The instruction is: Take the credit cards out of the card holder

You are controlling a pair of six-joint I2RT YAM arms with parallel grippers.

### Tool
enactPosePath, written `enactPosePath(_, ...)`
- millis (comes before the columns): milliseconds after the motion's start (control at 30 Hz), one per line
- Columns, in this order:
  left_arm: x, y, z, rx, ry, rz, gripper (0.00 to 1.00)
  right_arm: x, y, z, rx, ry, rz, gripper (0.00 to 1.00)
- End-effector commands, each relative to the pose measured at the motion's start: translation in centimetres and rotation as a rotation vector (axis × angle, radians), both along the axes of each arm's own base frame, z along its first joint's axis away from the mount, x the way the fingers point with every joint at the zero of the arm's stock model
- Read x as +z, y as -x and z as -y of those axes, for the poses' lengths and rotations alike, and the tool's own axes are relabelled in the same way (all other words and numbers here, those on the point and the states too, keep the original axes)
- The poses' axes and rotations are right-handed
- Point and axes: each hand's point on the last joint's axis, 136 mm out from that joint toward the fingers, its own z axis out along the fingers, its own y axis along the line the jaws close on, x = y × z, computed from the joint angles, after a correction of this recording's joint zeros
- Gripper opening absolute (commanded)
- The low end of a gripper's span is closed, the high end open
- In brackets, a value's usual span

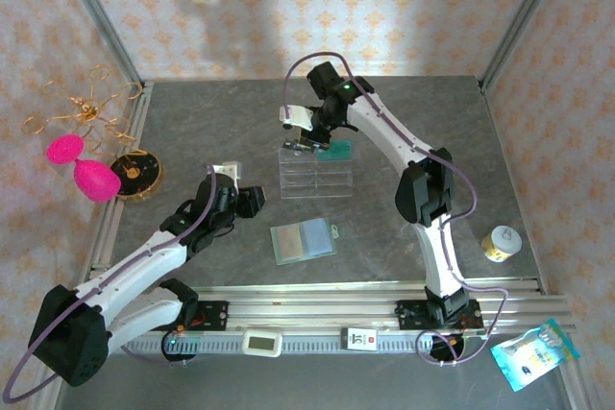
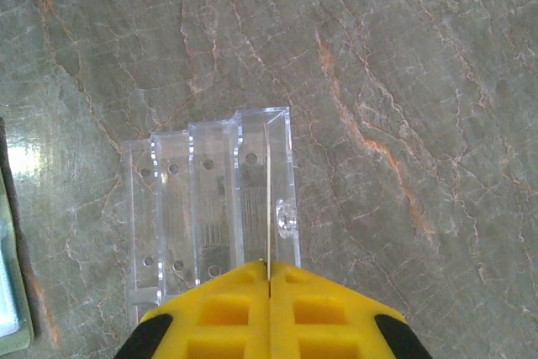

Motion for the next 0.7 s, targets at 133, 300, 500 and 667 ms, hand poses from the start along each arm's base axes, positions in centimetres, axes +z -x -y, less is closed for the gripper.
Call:
enactPosePath(133,1.4,-0.5,0.2,-0.009,0.024,0.040,0.46,-0.7,-0.5,-0.2,-0.018,-0.010,-0.006,0.00)
enactPosePath(300,1.4,-0.5,0.2,-0.011,0.028,0.042,0.45,-1.3,-0.4,-0.5,-0.015,-0.010,-0.012,0.00)
enactPosePath(500,1.3,-0.5,0.2,-0.011,0.037,0.042,0.45,-2.1,-0.3,-0.4,-0.019,0.011,-0.014,0.00)
enactPosePath(667,1.0,-0.3,0.3,-0.013,0.042,0.035,0.45,-2.9,-0.1,-0.4,-0.020,0.024,-0.024,0.00)
